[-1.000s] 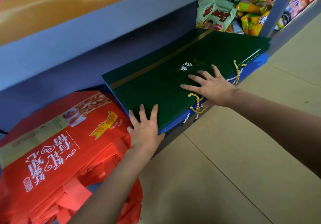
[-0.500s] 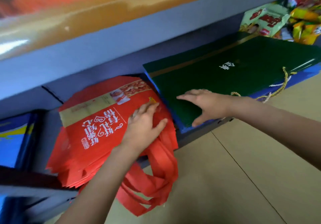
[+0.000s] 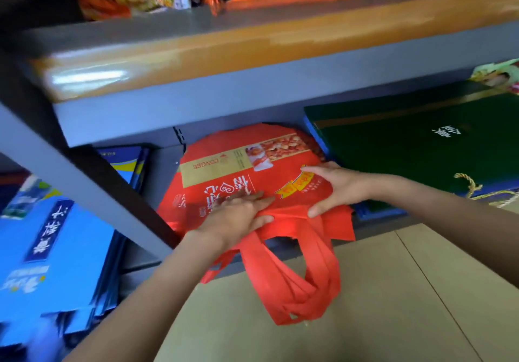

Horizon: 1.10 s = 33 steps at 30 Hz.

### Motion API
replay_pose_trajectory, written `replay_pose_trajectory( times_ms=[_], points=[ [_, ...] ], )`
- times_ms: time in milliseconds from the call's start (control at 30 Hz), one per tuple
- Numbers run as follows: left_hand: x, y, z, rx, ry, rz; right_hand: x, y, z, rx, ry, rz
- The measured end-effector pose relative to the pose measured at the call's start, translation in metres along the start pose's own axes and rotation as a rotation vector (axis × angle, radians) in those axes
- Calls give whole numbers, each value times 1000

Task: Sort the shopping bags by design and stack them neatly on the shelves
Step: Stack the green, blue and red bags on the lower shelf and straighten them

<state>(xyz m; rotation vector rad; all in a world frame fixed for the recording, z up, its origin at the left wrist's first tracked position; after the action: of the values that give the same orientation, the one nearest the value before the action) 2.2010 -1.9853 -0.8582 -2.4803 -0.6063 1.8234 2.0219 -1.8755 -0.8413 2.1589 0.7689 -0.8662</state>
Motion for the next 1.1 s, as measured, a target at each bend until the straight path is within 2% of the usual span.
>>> replay_pose_trajectory(
  times_ms=[133, 233, 333, 400, 433, 533, 567, 667, 767, 900, 1100],
  points=[
    [-9, 12, -7, 55, -159, -146, -26, 5, -20, -42, -319, 140],
    [-18, 14, -8, 109, -318, -252, -40, 13, -33, -94, -347, 280],
    [-25, 19, -17, 121, -434, -249, -44, 21, -42, -208, -434, 237],
    [-25, 18, -25, 72, -395, -181, -40, 20, -42, -257, -465, 91],
    [-21, 17, -29, 17, -304, -124, -33, 17, -38, -264, -435, -17],
    [-4, 11, -28, -117, -40, -34, 8, 1, -19, -136, -142, -292],
    [0, 7, -25, -127, -13, -38, 19, -4, -13, -76, -77, -352],
    [11, 1, -17, -160, 30, 1, 27, -1, -3, -16, -47, -375],
    [22, -5, -13, -202, 11, 89, 26, 3, -3, 2, -55, -331],
    [24, -11, -6, -242, -78, 112, 16, 3, -6, -14, -180, -384],
    [14, -19, 5, -103, -204, 3, -15, -2, -8, -11, -341, -540]
  ],
)
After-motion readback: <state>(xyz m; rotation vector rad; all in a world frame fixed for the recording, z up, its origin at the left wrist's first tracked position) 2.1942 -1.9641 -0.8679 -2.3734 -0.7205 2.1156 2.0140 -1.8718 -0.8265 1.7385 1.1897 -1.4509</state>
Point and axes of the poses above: each hand's wrist, its own z-axis towards the middle knuckle, its own x-axis out of the palm, y = z × x, the point moved 4 cm from there along z, towards the middle knuckle, and after that the axes turned 7 degrees about x, right-handed, at the moved point
